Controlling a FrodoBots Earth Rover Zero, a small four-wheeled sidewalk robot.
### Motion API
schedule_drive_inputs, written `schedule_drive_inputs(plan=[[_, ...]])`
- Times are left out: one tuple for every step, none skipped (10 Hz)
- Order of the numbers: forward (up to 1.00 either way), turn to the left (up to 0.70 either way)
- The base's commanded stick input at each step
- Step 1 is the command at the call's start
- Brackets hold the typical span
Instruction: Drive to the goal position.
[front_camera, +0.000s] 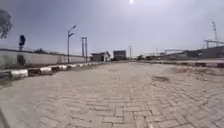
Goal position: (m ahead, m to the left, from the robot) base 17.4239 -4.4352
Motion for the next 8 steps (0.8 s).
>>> schedule_drive_inputs(plan=[[1.0,0.0],[1.0,0.0],[1.0,0.0],[1.0,0.0],[1.0,0.0],[1.0,0.0],[1.0,0.0],[1.0,0.0]])
